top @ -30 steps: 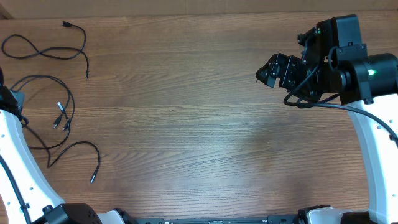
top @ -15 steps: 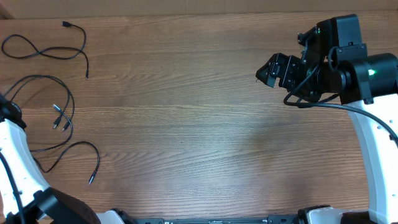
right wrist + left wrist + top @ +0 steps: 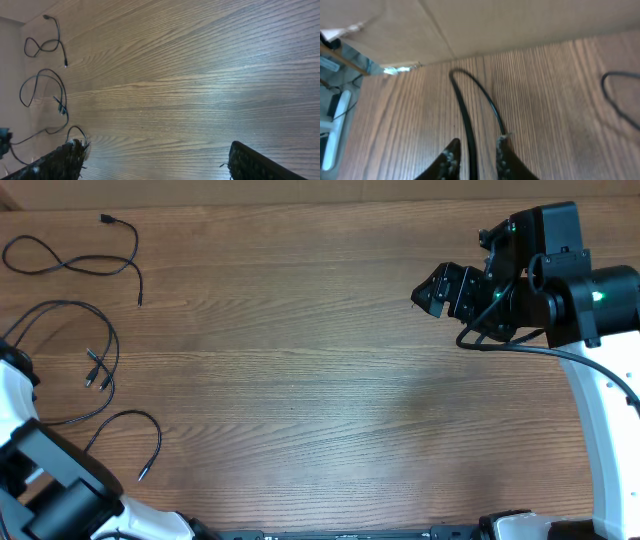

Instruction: Untangle cables

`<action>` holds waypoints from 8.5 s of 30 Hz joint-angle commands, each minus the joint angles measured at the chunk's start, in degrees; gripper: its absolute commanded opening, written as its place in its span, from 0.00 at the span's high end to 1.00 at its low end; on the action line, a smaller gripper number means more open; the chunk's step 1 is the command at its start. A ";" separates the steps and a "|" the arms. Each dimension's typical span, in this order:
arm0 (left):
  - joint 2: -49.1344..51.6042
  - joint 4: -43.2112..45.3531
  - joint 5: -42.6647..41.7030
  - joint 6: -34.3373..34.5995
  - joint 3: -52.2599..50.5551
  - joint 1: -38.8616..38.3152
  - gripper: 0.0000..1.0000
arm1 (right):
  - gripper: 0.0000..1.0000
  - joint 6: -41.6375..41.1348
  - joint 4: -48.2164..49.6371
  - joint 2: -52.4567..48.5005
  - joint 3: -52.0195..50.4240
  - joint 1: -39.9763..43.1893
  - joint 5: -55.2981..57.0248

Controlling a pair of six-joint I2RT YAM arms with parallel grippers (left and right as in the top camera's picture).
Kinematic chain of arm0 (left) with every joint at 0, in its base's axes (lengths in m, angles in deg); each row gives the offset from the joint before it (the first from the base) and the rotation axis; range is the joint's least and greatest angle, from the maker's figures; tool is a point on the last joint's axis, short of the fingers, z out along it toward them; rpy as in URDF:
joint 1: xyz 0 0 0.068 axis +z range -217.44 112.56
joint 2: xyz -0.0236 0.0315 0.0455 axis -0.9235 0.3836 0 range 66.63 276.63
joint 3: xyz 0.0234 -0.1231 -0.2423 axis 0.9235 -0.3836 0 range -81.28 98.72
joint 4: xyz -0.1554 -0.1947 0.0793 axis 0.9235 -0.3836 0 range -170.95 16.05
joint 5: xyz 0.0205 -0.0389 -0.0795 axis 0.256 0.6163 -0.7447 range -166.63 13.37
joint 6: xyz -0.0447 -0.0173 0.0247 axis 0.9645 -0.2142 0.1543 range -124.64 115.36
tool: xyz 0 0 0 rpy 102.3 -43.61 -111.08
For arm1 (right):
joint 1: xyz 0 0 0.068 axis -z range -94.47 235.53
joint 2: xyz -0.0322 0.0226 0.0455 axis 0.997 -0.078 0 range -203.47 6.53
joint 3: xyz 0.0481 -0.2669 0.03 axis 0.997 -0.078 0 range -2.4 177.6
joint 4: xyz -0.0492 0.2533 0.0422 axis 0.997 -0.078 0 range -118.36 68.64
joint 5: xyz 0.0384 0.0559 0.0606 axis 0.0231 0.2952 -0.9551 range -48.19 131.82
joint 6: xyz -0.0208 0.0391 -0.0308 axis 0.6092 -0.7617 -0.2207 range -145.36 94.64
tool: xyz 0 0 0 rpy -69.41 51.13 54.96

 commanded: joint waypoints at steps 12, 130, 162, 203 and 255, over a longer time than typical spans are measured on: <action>-7.52 1.44 -17.86 -7.78 7.50 0.04 0.50 | 0.09 0.02 0.28 -0.04 0.48 -0.04 0.59; 1.75 -33.92 -46.82 -12.20 9.40 -8.46 0.96 | 0.05 0.24 -0.35 -4.42 0.48 -0.15 0.61; 1.75 -50.07 -47.04 -7.54 8.55 -8.44 0.87 | 0.05 0.28 -0.11 -4.42 0.48 -0.15 0.63; 1.81 -15.78 -20.09 1.25 -2.69 27.47 0.07 | 0.04 0.39 1.27 -4.44 0.48 -0.15 4.24; 5.14 -7.96 -30.49 -32.46 0.13 27.80 0.12 | 0.04 -1.49 3.61 -4.44 0.48 -0.15 4.07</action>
